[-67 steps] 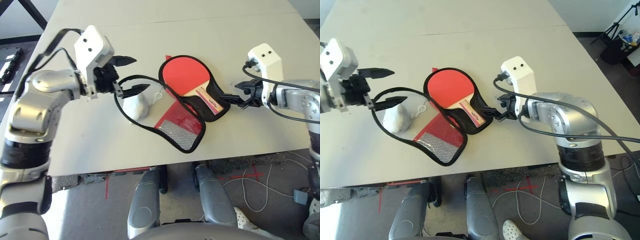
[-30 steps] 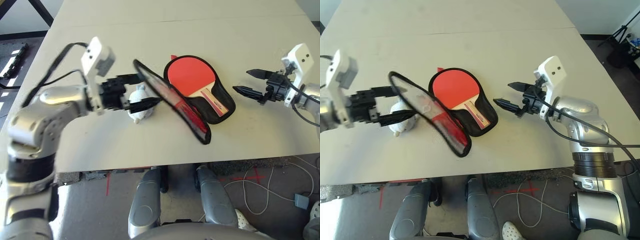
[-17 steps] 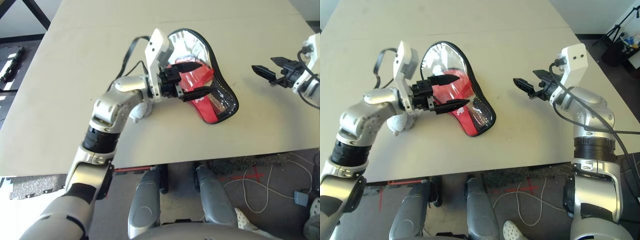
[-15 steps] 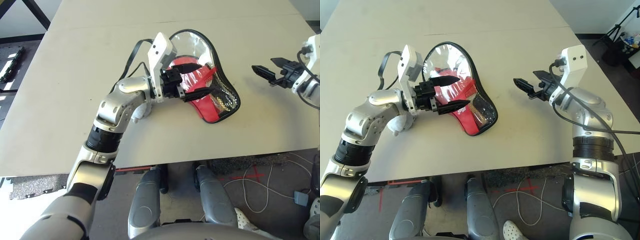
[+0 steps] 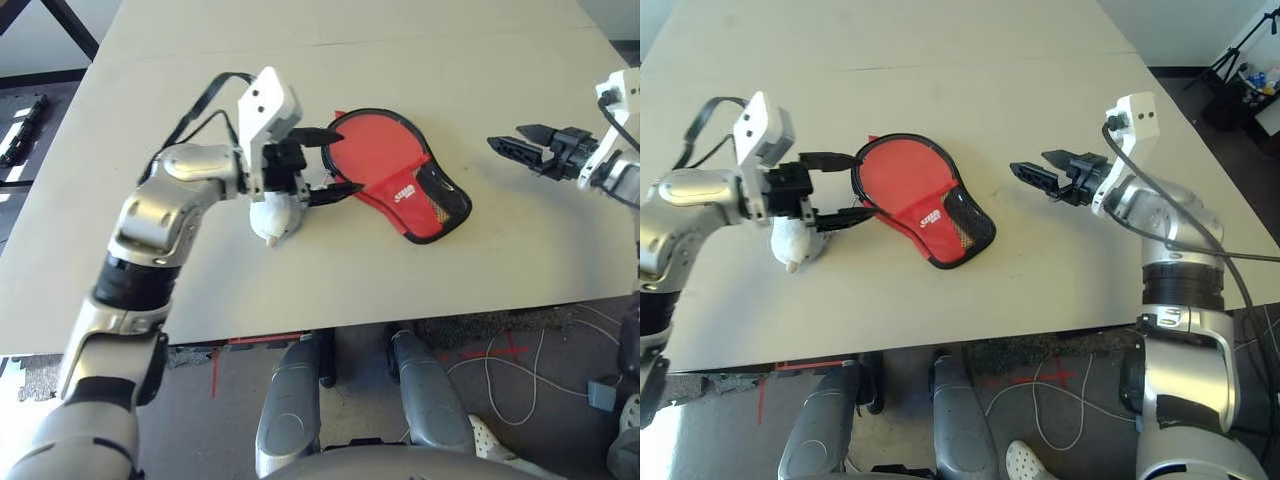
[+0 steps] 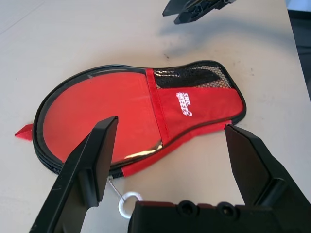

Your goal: Store the ping-pong paddle in its case and zip it.

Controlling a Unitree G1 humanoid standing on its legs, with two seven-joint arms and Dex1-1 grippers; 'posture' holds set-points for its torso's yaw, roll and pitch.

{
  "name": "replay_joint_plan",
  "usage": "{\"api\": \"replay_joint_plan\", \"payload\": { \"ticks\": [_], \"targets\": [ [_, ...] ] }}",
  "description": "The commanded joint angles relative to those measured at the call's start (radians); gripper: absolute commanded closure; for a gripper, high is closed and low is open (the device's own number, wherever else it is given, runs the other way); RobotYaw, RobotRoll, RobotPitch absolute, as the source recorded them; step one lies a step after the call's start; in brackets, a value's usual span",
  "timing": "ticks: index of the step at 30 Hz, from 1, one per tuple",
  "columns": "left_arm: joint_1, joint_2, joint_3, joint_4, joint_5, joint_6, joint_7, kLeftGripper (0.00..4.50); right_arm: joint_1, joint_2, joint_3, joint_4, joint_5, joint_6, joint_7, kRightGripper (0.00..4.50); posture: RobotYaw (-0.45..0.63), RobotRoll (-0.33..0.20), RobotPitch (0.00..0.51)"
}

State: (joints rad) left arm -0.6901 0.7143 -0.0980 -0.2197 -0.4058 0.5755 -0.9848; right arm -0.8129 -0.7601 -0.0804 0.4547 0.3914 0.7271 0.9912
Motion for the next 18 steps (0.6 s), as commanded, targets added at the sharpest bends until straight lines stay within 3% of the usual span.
{"api": "replay_joint_plan", "payload": {
  "ticks": [1, 18],
  "targets": [
    [0.024, 0.029, 0.024, -0.058, -0.028, 0.04, -0.011, 0.0, 0.014, -0.007, 0.069, -0.041, -0.013, 0.074, 0.048, 0.03, 0.04, 0.0, 0.274],
    [0.028, 0.097, 0.043, -0.133, -0.068, 0.15, -0.009, 0.0, 0.066, 0.083, 0.159, -0.124, -0.011, 0.205, 0.046, 0.03, 0.05, 0.0, 0.281]
  ]
}}
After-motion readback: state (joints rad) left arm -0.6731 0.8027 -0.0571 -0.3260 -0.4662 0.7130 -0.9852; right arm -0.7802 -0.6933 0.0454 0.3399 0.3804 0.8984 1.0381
